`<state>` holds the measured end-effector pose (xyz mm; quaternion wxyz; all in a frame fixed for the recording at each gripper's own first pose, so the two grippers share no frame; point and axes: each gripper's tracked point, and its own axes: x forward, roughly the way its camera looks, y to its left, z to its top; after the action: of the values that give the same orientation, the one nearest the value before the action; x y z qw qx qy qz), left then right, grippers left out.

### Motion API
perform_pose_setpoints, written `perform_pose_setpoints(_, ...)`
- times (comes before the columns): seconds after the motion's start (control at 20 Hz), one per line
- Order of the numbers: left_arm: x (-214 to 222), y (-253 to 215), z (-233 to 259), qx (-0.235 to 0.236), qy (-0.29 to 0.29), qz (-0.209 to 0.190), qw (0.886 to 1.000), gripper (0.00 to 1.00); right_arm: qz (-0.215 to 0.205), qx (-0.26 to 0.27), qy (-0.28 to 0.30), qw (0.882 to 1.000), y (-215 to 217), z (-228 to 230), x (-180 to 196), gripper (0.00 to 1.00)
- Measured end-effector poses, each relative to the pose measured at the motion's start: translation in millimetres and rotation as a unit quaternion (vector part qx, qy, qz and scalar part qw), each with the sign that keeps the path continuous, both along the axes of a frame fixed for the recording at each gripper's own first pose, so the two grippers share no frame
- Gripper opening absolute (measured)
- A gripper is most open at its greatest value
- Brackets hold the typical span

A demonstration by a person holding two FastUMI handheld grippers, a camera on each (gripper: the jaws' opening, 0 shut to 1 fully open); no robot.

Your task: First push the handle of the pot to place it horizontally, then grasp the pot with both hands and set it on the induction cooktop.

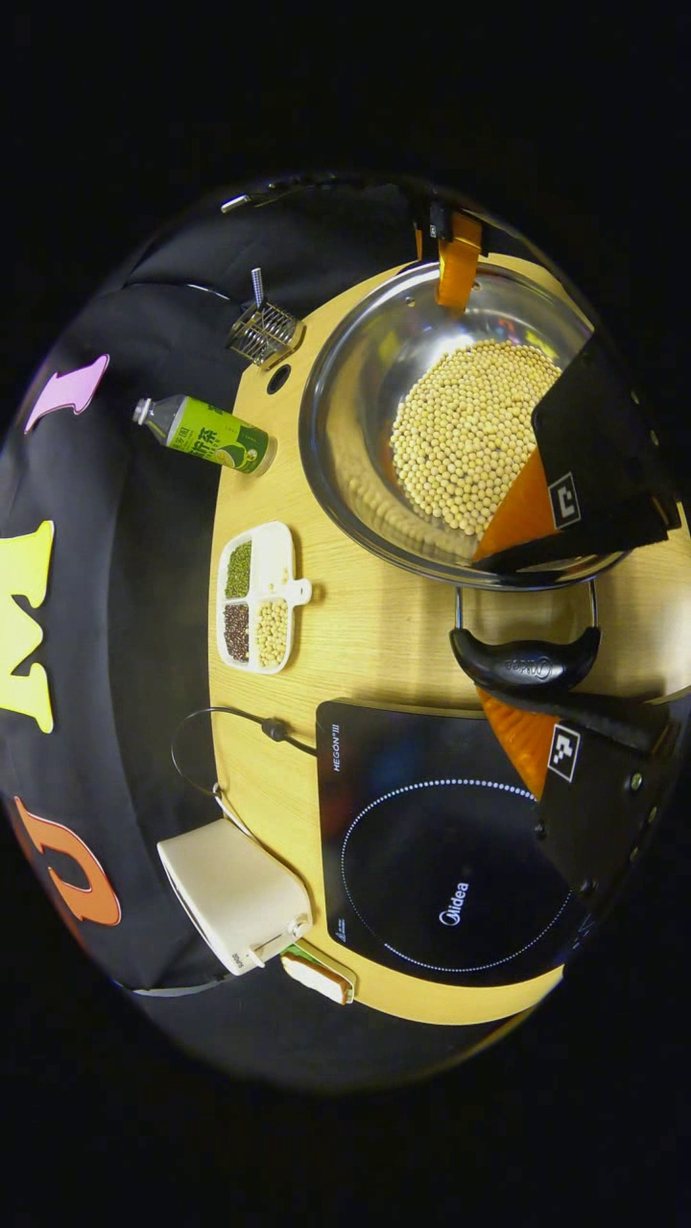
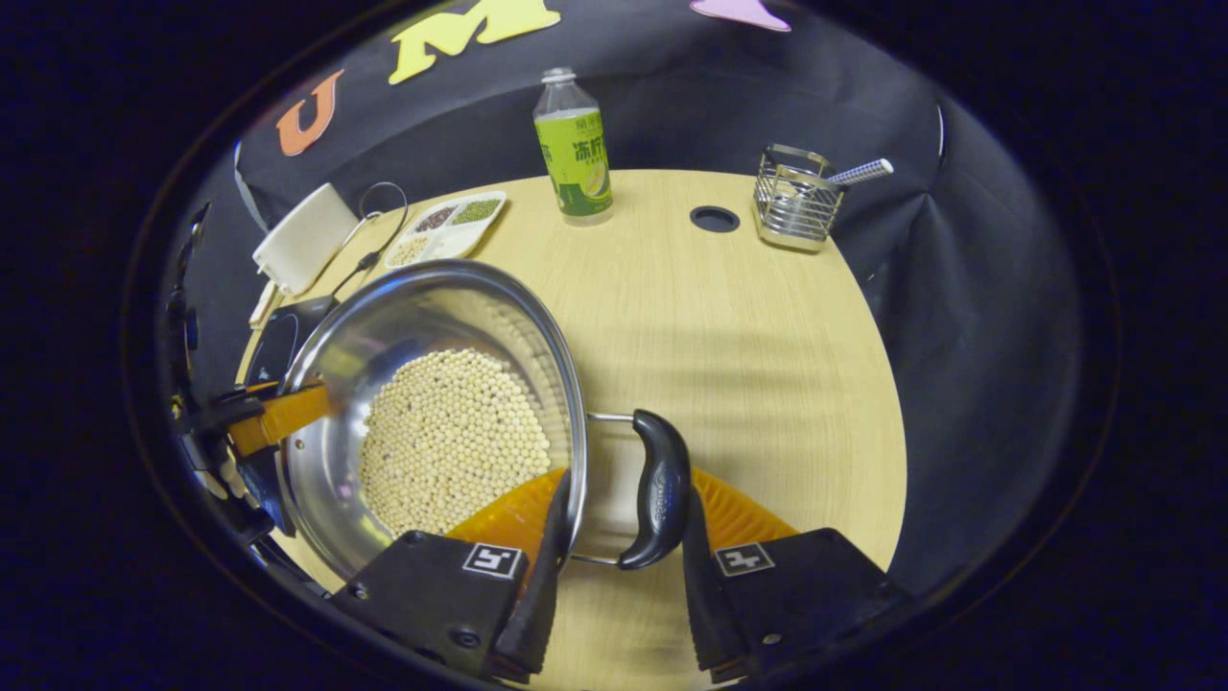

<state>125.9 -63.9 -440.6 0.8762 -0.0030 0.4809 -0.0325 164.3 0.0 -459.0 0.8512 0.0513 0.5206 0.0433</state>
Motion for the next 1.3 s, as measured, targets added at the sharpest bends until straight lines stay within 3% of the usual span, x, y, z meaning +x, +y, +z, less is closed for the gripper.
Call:
perform_pose_setpoints(0.1,-3,1,7,0.010,-0.001,0.004,1.000,0.59,0.003,0.013,0.002,1.000,1,-1,-2,0.58)
perform_pose_setpoints(0.15,-4,2,13,0.015,-0.003,0.006,1.000,0.70,0.006,0.016,-0.003,1.000,2,2,-2,0.57)
perform_pose_setpoints(0.2,-5,3,18,0.017,-0.008,0.004,1.000,0.59,0.008,0.015,-0.010,1.000,2,7,-1,0.56)
perform_pose_setpoints(0.55,-3,21,51,0.015,-0.022,-0.014,1.000,0.59,0.002,0.010,-0.027,1.000,26,45,-10,0.56)
perform_pose_setpoints(0.7,-2,44,71,0.014,-0.032,-0.018,0.999,0.59,-0.001,0.012,-0.036,0.999,53,64,-12,0.56)
perform_pose_setpoints(0.75,-3,54,78,0.015,-0.034,-0.018,0.999,0.69,0.001,0.011,-0.039,0.999,64,70,-12,0.56)
perform_pose_setpoints(0.8,-2,67,81,0.015,-0.036,-0.018,0.999,0.59,0.002,0.012,-0.043,0.999,75,75,-13,0.57)
perform_pose_setpoints(1.3,-12,183,95,0.028,-0.032,-0.002,0.999,0.59,0.021,0.019,-0.033,0.999,195,92,-14,0.56)
